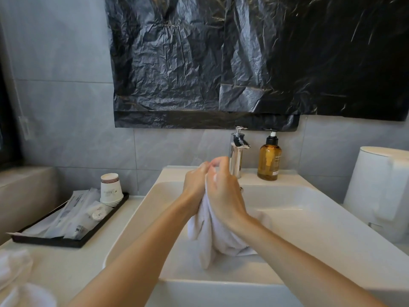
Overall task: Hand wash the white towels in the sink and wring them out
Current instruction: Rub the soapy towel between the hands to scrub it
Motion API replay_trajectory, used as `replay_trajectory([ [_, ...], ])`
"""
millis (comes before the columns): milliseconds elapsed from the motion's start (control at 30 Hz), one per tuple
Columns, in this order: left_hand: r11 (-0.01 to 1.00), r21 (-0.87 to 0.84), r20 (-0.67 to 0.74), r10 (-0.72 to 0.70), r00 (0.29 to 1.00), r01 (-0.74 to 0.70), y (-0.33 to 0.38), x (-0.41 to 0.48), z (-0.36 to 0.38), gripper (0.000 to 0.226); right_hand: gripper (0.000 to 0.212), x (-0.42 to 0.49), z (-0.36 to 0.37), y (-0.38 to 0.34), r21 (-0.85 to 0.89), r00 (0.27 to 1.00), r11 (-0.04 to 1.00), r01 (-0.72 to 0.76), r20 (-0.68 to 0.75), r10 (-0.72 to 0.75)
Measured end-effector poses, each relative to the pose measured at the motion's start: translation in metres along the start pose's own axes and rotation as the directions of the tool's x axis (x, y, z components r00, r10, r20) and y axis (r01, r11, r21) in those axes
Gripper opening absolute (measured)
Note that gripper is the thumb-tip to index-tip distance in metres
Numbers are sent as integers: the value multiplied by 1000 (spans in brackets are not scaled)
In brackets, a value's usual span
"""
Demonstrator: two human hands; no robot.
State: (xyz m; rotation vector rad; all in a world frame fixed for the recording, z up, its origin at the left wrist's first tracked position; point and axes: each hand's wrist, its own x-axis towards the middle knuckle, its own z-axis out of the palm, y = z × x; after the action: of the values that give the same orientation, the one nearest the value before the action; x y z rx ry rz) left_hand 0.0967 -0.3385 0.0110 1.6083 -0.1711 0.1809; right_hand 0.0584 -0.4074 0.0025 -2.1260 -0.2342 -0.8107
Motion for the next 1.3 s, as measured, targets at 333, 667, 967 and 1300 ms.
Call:
replay_trajectory([
  [333,996,-60,-49,-67,997,64,0,-1,0,26,15,12,0,7,29,991,991,-129,-43,130],
  [667,999,-52,-18,-13,1000,12,3,-4,3,20,10,27,-8,5,192,967,959,-207,-107,230],
  [967,999,-46,-35,24,999,-26,0,-3,6,23,8,26,-6,8,189,953,954,-233,-151,262],
  [1300,998,8,-13,59,998,-59,1,-2,6,21,4,18,-5,6,111,980,984,-139,-125,152],
])
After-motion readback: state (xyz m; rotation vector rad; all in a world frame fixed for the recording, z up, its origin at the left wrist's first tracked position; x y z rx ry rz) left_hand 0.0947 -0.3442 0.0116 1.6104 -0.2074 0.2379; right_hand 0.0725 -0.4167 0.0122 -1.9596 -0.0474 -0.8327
